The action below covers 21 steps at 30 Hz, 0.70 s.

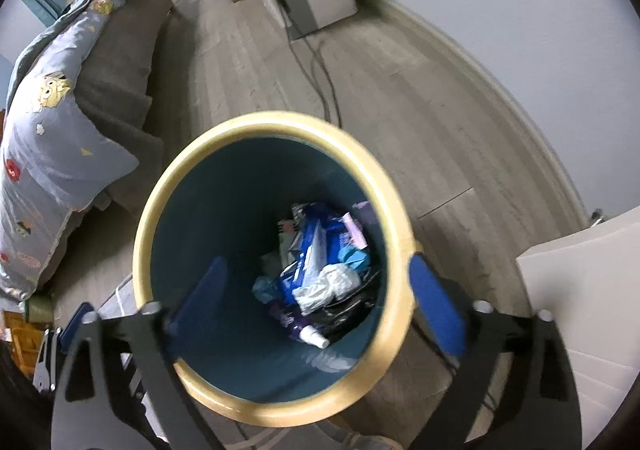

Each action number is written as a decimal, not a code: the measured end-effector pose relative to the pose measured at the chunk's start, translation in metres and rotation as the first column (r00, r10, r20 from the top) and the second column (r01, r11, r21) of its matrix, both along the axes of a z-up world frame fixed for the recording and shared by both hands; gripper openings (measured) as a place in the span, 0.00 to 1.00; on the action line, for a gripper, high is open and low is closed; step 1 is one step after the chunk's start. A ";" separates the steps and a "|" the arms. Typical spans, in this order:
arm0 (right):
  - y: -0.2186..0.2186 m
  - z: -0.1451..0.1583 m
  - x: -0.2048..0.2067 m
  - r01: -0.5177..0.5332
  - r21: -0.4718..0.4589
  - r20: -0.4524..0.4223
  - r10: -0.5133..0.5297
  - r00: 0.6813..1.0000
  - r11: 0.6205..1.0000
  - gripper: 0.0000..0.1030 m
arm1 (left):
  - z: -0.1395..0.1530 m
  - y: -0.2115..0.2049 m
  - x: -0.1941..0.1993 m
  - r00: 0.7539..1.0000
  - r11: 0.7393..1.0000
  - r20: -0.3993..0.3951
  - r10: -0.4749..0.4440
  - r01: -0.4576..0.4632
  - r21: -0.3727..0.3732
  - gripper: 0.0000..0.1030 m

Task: Collect trash
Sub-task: 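Carry the tissue and spray bottle over the bin and release both, then move both open grippers back over the blister pack and sachet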

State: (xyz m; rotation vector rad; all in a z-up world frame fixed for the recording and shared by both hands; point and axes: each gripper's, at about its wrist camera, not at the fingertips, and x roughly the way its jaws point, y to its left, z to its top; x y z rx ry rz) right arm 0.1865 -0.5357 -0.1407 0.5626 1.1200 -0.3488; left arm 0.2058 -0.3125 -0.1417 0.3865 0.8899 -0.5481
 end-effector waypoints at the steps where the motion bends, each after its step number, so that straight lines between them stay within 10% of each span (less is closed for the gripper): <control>1: 0.000 0.003 -0.001 0.006 -0.016 -0.003 -0.007 1.000 1.000 0.94 | 0.003 0.004 -0.003 1.000 1.000 0.002 0.000 0.000 -0.003 0.92; 21: 0.092 0.063 0.002 -0.210 -0.156 0.051 0.221 0.974 0.965 0.94 | 0.081 0.159 -0.073 0.975 0.971 0.021 0.221 -0.218 -0.097 0.95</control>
